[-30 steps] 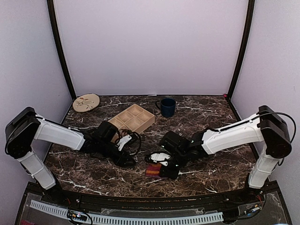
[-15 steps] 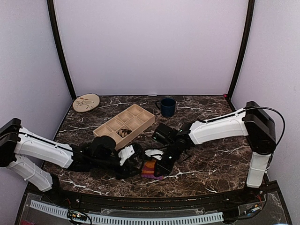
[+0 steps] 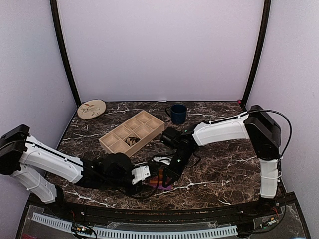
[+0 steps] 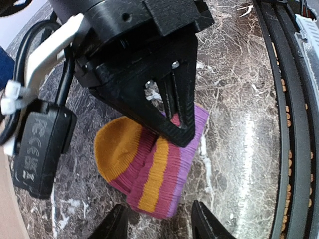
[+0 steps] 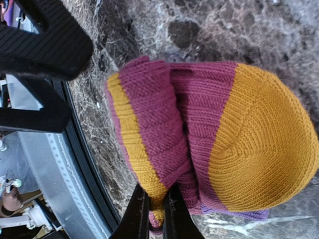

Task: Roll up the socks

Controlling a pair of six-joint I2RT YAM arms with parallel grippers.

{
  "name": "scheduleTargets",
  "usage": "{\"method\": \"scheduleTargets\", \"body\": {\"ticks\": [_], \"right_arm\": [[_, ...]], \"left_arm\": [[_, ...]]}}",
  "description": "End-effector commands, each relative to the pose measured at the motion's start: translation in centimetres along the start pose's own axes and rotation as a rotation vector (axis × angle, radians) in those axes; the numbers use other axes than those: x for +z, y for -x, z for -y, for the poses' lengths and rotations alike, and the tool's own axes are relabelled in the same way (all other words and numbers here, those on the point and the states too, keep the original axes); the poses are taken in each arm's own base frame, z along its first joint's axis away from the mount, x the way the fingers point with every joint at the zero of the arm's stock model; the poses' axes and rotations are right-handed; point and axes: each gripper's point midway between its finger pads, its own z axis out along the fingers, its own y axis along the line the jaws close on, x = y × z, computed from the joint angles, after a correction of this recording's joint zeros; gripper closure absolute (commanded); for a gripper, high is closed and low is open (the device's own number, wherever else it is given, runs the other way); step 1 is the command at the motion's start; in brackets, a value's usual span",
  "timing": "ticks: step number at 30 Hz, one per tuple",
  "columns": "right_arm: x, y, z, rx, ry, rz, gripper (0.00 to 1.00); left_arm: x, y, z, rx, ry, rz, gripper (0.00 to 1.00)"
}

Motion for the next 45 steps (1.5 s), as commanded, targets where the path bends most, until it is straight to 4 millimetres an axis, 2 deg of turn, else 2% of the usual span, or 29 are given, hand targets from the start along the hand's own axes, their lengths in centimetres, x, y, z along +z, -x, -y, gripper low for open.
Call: {"method": "scheduleTargets", "body": {"ticks": [1, 14, 23, 31, 34, 40, 45], "right_arm": [[0.6, -1.2, -0.4, 0.042, 0.070, -0.053, 1.00], [0.6, -1.2, -0.2, 0.063, 0.102, -0.047, 1.00], [0.5, -1.3, -0.1, 0.071, 0.116, -0.045, 1.00], [0.6, -1.2, -0.2, 0.072, 0.129, -0.044, 1.00], [0.7, -1.2, -0.1, 0.075, 0.132, -0.045, 1.00], [0.7, -1.1, -0.1, 0.075, 0.141, -0.043, 1.00], [0.5, -1.1, 0.1, 0.080, 0.140, -0.037, 1.00]], "left_arm": [[0.4, 0.9, -0.3, 0.098, 0.033, -0.006, 0.52], [2.0, 0.6, 1.5, 0.229, -0.059, -0.051, 0.53], [3.1, -0.8, 2.4, 0.262, -0.111, -0.112, 0.53], [3.8, -1.6, 2.2, 0.284, -0.100, -0.153, 0.55], [4.0, -2.0, 2.4, 0.291, -0.117, -0.181, 0.59], [4.1, -2.9, 3.2, 0.297, -0.173, -0.221, 0.78], [4.2, -3.5, 3.9, 0.286, -0.223, -0.274, 0.88]]}}
